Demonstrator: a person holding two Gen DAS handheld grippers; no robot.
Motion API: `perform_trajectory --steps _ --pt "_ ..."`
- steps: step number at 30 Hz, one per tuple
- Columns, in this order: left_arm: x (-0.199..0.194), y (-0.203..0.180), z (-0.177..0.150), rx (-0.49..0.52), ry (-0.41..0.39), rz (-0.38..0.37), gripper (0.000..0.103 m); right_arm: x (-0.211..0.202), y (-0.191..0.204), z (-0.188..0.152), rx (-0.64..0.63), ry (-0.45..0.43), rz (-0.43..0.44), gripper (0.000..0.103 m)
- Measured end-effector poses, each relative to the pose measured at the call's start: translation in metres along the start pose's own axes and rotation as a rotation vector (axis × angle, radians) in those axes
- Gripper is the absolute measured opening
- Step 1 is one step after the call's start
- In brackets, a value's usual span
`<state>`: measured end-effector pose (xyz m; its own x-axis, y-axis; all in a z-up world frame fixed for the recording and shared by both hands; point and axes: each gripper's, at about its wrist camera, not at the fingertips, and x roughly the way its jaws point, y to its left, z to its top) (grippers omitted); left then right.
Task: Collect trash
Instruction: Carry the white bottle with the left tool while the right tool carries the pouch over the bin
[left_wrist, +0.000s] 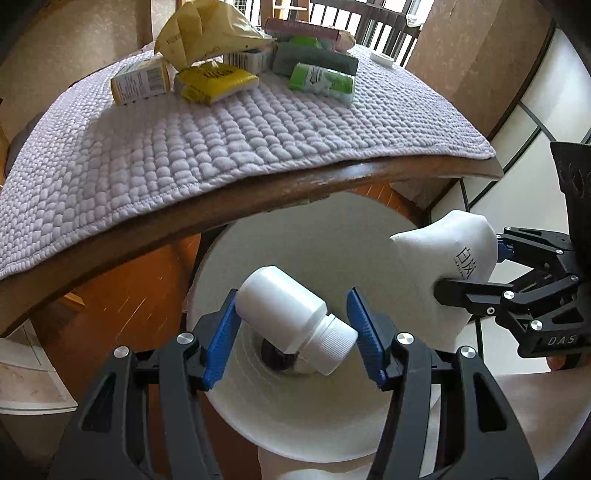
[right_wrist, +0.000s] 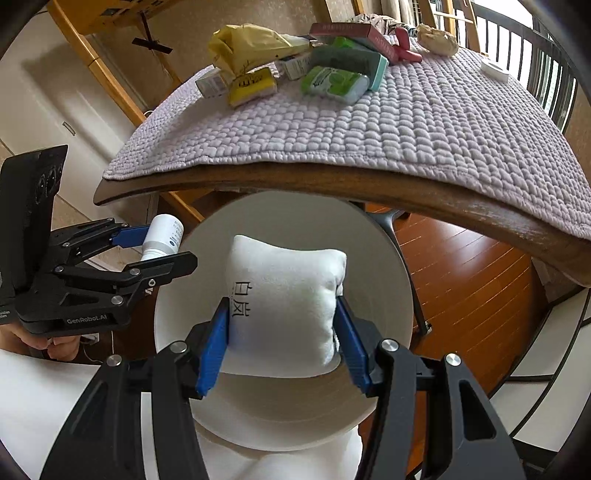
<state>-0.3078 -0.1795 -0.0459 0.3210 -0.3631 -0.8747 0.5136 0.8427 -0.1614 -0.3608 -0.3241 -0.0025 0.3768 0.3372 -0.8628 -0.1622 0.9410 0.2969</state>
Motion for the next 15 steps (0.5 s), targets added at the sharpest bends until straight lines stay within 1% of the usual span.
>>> perform_trajectory --steps 5,15 --pt "0.013 -0.001 0.001 0.004 0.018 0.005 0.06 0.007 0.0 0.001 -0.001 0.019 -0.003 0.054" --pt "0.036 -0.005 -0.009 0.018 0.057 0.018 0.06 0.026 0.0 -0.001 -0.013 0.062 -0.012 0.054"
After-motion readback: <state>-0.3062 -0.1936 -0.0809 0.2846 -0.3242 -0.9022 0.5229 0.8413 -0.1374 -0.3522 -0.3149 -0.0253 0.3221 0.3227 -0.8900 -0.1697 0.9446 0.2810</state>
